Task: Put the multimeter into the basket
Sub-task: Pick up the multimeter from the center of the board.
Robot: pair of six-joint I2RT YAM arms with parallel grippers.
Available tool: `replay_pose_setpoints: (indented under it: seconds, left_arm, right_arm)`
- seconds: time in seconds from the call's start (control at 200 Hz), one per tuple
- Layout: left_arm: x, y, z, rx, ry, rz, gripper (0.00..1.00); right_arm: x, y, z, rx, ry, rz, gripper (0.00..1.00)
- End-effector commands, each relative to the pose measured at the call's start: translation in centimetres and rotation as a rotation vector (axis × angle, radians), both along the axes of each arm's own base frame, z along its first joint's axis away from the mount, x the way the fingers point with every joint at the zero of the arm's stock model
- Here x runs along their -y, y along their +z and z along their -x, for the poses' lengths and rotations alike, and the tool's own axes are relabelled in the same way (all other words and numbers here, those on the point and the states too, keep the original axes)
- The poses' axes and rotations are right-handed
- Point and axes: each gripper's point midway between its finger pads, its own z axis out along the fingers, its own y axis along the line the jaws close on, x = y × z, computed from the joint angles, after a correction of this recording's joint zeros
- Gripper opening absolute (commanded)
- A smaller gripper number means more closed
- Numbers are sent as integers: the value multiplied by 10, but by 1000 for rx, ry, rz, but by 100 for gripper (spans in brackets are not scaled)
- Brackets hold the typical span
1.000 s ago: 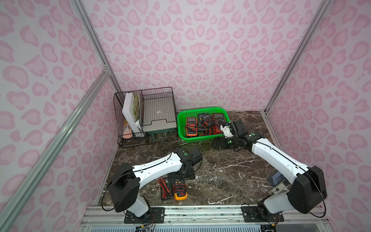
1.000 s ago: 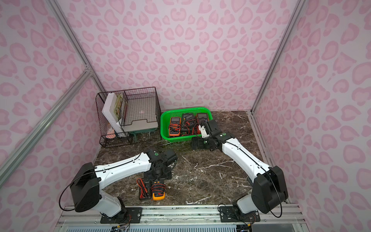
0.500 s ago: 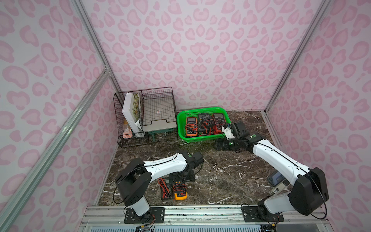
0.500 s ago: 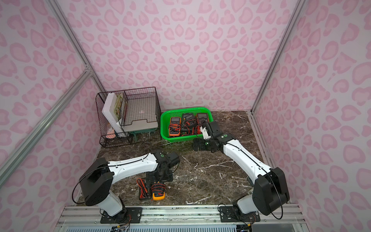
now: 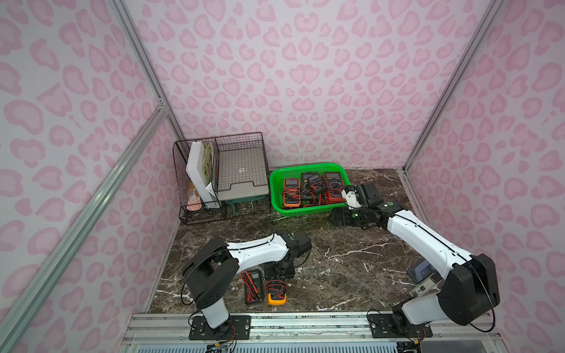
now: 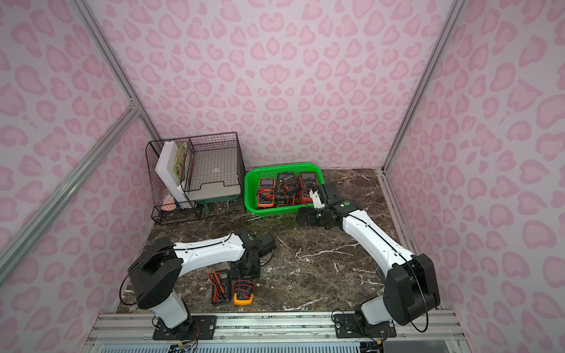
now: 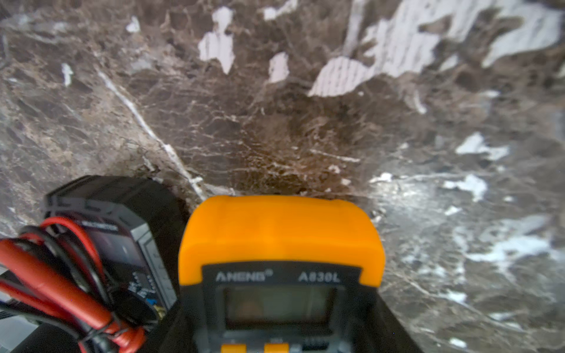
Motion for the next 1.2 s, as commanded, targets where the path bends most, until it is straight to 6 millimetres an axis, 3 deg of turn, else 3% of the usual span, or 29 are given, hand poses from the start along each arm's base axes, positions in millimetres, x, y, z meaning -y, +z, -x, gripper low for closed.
replay_pose_setpoints:
  seconds: [0.0,0.21,0.43,0.595,0.965,1.195]
  left_arm:
    - [0,16,-6,23,-26,-3,30]
    - [12,57,-24,85,-77,17,0]
    - [26,97,-52,161,-112,59,0]
    - [38,128,-86,228,-128,135,0]
    - [41,167,-157,339,-175,209,0]
    - [50,190,-212,483,-207,262,0]
  right_arm:
    - [5,1,-3,-2,-16,7,99]
    - [14,2,-10,5,-64,6,99]
    - [20,10,-17,19,-118,-16,99]
    - [22,19,-22,33,-144,-36,99]
    - [18,31,-27,54,-160,-86,99]
    - [11,33,-26,46,-149,-129,99]
